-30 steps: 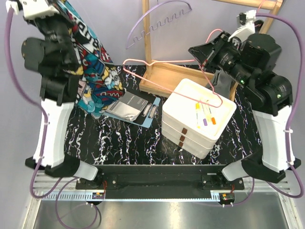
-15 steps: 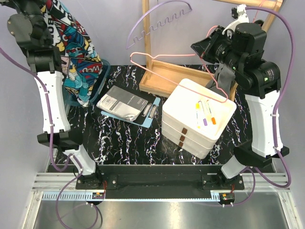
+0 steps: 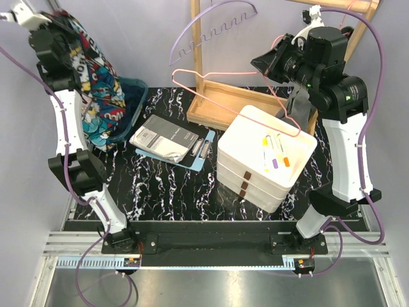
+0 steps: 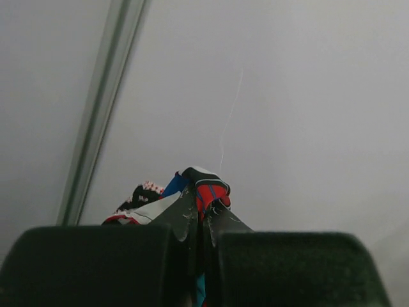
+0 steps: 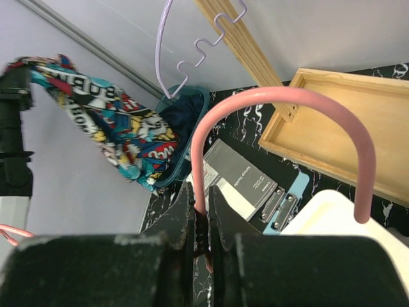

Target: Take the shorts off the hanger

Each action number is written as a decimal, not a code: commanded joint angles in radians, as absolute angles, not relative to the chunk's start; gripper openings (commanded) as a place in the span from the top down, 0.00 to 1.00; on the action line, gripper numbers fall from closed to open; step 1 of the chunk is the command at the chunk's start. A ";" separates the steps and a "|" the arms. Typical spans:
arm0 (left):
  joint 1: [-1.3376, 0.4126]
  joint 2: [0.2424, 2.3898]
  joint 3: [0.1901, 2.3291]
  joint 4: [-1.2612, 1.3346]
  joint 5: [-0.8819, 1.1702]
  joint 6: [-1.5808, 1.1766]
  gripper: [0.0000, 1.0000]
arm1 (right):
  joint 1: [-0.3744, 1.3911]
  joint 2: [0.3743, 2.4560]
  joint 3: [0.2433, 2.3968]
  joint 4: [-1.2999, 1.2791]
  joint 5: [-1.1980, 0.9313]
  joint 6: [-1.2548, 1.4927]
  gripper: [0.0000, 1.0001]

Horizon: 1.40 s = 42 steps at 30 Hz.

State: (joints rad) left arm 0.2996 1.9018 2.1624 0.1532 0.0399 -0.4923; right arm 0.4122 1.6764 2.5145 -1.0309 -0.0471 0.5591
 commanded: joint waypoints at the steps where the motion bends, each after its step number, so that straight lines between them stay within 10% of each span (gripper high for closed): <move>1: 0.285 1.764 2.036 0.140 0.026 -0.543 1.00 | 0.407 1.657 2.520 -1.009 -0.087 0.581 1.00; 18: 0.235 1.692 1.738 -0.360 -0.365 -0.686 1.00 | 0.407 1.669 2.499 -1.008 -0.221 0.597 1.00; 20: 0.242 1.715 1.775 -0.388 -0.348 -0.690 0.88 | 0.407 1.674 2.499 -1.008 -0.230 0.600 1.00; 23: 0.242 1.714 1.767 -0.417 -0.367 -0.701 0.43 | 0.407 1.686 2.500 -1.008 -0.253 0.603 1.00; 24: 0.242 1.698 1.764 -0.435 -0.365 -0.706 0.02 | 0.407 1.690 2.502 -1.008 -0.267 0.601 1.00; 42: -0.047 1.201 1.535 -0.543 0.030 -0.710 0.01 | 0.474 1.804 2.601 -1.085 -0.265 0.448 1.00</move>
State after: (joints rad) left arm -0.0101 1.2938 1.5230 -0.5961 -0.0879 -0.7300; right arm 0.4271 1.7790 2.5099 -1.0996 -0.2779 0.5133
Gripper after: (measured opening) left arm 0.984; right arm 0.090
